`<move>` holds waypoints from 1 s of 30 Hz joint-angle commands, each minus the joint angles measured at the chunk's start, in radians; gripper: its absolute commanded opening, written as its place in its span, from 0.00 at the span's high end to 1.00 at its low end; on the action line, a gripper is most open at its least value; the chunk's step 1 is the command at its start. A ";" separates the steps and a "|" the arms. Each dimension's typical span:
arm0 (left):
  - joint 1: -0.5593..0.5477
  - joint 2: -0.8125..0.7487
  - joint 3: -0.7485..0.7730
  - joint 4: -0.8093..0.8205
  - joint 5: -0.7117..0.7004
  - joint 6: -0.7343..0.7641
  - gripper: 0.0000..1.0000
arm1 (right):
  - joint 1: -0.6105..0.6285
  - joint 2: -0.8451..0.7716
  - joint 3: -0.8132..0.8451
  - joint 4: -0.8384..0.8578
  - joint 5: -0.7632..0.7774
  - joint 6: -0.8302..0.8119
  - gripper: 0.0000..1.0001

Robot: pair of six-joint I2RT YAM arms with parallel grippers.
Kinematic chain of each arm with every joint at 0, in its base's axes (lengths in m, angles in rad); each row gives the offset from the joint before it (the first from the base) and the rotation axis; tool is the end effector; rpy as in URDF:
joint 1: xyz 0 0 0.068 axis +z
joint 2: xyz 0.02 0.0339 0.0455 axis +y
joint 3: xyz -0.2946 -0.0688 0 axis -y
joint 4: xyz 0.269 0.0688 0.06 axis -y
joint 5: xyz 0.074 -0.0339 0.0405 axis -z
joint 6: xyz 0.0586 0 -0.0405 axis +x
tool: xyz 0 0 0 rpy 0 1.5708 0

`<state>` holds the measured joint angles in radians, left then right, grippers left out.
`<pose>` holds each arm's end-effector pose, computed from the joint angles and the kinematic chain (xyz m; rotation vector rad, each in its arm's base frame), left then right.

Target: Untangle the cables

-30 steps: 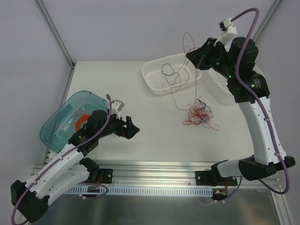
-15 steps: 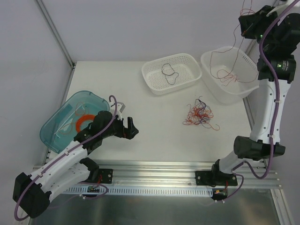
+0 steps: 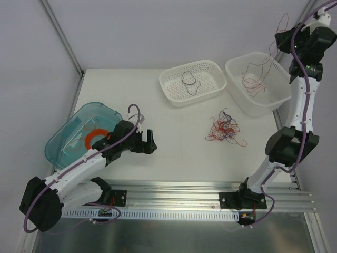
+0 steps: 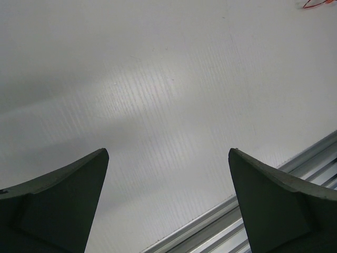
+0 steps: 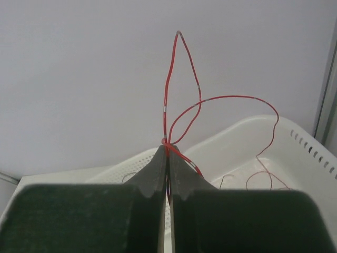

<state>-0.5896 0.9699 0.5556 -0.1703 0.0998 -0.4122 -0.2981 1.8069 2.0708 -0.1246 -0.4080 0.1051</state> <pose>0.1914 -0.1351 0.2301 0.2574 2.2182 -0.6738 0.4461 -0.1127 0.5458 -0.0462 1.4436 0.1336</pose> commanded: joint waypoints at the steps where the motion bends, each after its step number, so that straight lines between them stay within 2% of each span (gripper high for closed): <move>1: -0.006 0.030 0.059 0.022 0.026 -0.011 0.01 | -0.012 0.020 -0.073 0.120 0.001 0.005 0.99; 10: -0.006 0.072 0.058 0.022 0.035 -0.020 0.01 | -0.019 0.185 -0.232 0.129 0.070 -0.012 0.98; 15: -0.006 0.081 0.056 0.018 0.040 -0.036 0.01 | -0.029 0.305 -0.206 0.013 0.104 -0.021 0.97; 19: -0.006 0.081 0.049 0.020 0.047 -0.043 0.01 | -0.032 0.387 -0.152 -0.134 0.074 -0.021 0.92; 23: -0.006 0.082 0.044 0.022 0.055 -0.048 0.01 | -0.033 0.381 -0.155 -0.217 0.074 -0.030 0.86; 28: -0.006 0.089 0.033 0.022 0.069 -0.037 0.01 | -0.033 0.290 -0.196 -0.283 0.101 -0.056 0.86; 30: -0.006 0.087 0.026 0.022 0.078 -0.034 0.01 | -0.030 0.258 -0.184 -0.331 0.092 -0.079 0.81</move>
<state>-0.5896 1.0561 0.5808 -0.1688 0.1474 -0.4389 -0.3260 2.1937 1.8549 -0.3737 -0.3187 0.0727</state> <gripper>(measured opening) 0.992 0.169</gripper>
